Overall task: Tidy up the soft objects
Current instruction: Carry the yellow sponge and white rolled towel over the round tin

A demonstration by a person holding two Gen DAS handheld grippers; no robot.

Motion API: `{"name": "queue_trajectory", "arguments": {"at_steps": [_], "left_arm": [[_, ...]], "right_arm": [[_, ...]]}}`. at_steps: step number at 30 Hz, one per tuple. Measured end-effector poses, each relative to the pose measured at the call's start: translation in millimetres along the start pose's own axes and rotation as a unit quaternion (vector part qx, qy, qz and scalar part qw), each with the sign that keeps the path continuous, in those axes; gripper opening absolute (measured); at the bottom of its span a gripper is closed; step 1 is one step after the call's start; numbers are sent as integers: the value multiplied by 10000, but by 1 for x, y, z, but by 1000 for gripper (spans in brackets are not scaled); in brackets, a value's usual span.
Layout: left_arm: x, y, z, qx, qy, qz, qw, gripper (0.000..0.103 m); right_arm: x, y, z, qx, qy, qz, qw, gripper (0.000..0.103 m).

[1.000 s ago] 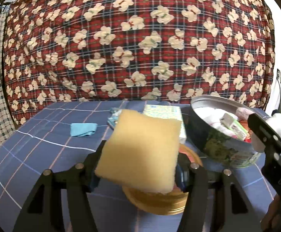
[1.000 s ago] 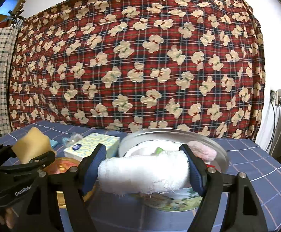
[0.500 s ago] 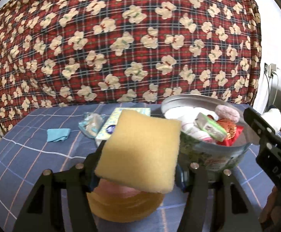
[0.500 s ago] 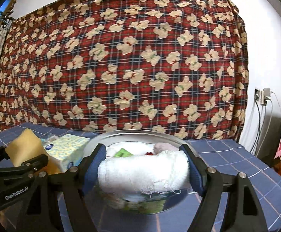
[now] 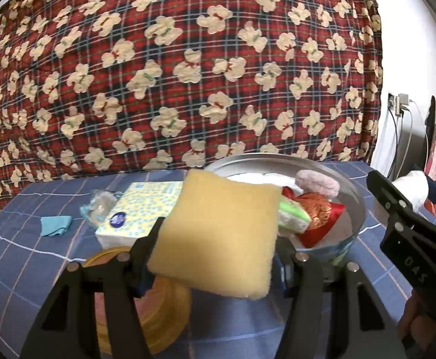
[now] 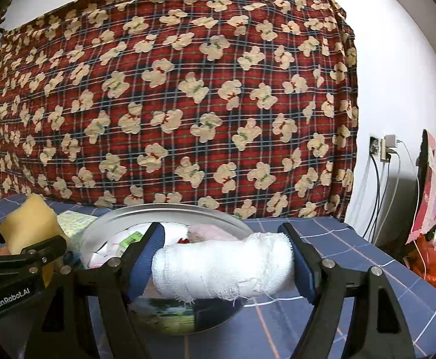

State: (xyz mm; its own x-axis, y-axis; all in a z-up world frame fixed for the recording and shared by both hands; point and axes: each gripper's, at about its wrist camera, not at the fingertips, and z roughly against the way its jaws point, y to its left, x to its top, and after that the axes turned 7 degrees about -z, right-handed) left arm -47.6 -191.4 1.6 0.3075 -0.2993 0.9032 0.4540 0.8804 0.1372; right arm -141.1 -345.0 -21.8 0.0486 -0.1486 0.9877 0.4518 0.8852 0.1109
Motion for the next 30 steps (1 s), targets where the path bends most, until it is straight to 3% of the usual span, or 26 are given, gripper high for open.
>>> {"name": "queue_trajectory", "arguments": {"at_steps": [17,30], "left_arm": [[29,-39,-17,-587,-91,-58,9982,60],[50,-55,-53,-646,20,21,9979,60]], "right_arm": [[17,-41,-22,-441,54,-72,9990,80],[35,-41,-58,-380,111,-210,9990,80]]}}
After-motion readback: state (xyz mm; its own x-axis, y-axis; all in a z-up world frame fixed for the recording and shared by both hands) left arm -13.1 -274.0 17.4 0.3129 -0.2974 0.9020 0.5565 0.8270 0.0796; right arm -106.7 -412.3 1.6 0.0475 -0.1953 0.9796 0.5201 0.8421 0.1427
